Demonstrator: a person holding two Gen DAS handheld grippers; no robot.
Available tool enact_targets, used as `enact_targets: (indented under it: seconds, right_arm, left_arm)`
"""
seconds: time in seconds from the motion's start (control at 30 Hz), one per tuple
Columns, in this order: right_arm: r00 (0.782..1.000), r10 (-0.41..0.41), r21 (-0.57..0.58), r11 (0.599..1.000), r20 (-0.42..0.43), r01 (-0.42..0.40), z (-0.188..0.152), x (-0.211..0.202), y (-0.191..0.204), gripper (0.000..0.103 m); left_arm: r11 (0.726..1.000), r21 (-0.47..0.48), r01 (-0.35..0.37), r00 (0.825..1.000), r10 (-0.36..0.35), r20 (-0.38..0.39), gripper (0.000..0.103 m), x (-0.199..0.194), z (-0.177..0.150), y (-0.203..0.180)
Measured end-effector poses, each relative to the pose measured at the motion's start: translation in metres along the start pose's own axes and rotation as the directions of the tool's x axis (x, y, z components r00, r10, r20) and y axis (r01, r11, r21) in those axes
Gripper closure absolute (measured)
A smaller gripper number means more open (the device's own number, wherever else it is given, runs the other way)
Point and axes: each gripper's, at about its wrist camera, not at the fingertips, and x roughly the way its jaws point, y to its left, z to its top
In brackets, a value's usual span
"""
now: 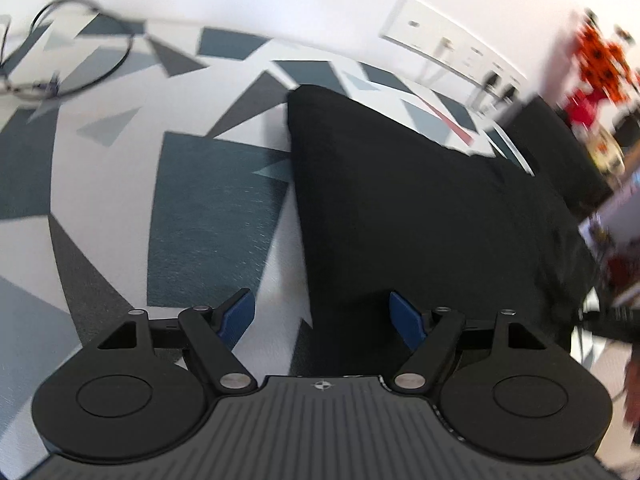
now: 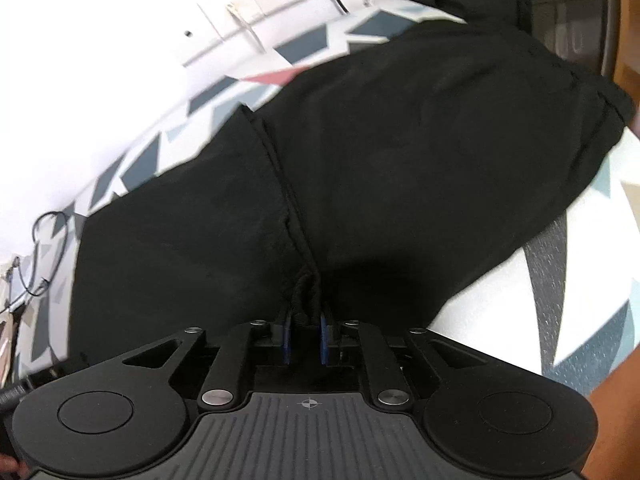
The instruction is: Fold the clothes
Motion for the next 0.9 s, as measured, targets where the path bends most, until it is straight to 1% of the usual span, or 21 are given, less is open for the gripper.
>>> enact_targets:
  seconds: [0.03,0.07,0.1,0.17,0.23,0.3,0.37,0.43,0.47,0.5,0.57,0.6,0.7,0.83,0.9]
  right_arm:
    - [1.0,-0.003,-0.003,1.0,0.001,0.003,-0.001,0.001,0.002,0.082]
    - [1.0,-0.006,-0.005,1.0,0.001,0.006,-0.001,0.002,0.003,0.071]
    - [1.0,-0.012,-0.002,1.0,0.006,0.012,0.001,0.001,0.004,0.062]
    - [1.0,-0.016,0.011,1.0,0.013,0.015,0.005,-0.003,0.003,0.057]
    - [1.0,-0.003,0.028,1.0,0.025,0.003,0.009,-0.011,-0.001,0.057]
    - [0.999,-0.002,0.028,1.0,0.052,0.0,0.014,-0.014,-0.001,0.055]
    - [0.997,-0.006,0.006,1.0,0.074,0.005,0.019,-0.014,0.0,0.05]
    - [0.997,-0.01,-0.015,1.0,0.074,0.011,0.021,-0.01,0.002,0.05]
    - [0.998,-0.013,-0.02,1.0,0.067,0.014,0.021,-0.008,0.002,0.05]
    - [0.998,-0.017,-0.024,1.0,0.06,0.018,0.021,-0.005,0.002,0.05]
    - [0.999,-0.024,-0.035,0.999,0.043,0.025,0.02,0.0,0.001,0.049]
    - [0.999,-0.03,-0.041,0.999,0.032,0.031,0.019,0.003,0.001,0.048]
    - [0.999,-0.039,-0.044,0.998,-0.003,0.039,0.013,0.008,-0.002,0.048]
    - [0.999,-0.013,-0.01,1.0,-0.03,0.013,0.006,0.015,-0.002,0.045]
    - [0.999,-0.007,-0.016,1.0,-0.033,0.007,0.001,0.017,0.004,0.043]
  left_arm:
    - [0.999,-0.034,0.013,1.0,-0.013,0.008,0.028,0.002,0.003,0.003]
    - [0.997,-0.065,0.033,0.999,-0.032,0.011,0.037,0.005,0.005,0.006]
    - [0.994,-0.096,0.054,0.999,-0.054,0.006,0.043,0.009,0.008,0.008]
    - [0.983,-0.162,0.09,0.996,-0.092,-0.004,0.065,0.015,0.013,0.011]
    - [0.969,-0.222,0.109,0.993,-0.115,-0.013,0.065,0.021,0.016,0.015]
    - [0.963,-0.243,0.118,0.992,-0.123,-0.007,0.064,0.024,0.018,0.016]
    - [0.963,-0.237,0.127,0.991,-0.131,0.001,0.056,0.027,0.02,0.015]
    - [0.969,-0.214,0.12,0.993,-0.122,0.005,0.056,0.03,0.023,0.01]
    - [0.975,-0.193,0.105,0.994,-0.106,0.008,0.074,0.031,0.024,0.006]
    - [0.982,-0.167,0.089,0.996,-0.088,0.012,0.084,0.031,0.025,0.001]
    - [0.991,-0.122,0.055,0.998,-0.052,0.03,0.088,0.031,0.026,-0.007]
    - [0.992,-0.117,0.041,0.998,-0.036,0.047,0.089,0.029,0.025,-0.009]
    - [0.992,-0.122,0.012,0.996,-0.001,0.088,0.091,0.02,0.023,-0.012]
    - [0.988,-0.154,0.004,0.992,0.015,0.122,0.092,0.007,0.024,-0.004]
    - [0.987,-0.161,-0.009,0.991,0.031,0.134,0.092,0.001,0.024,0.002]
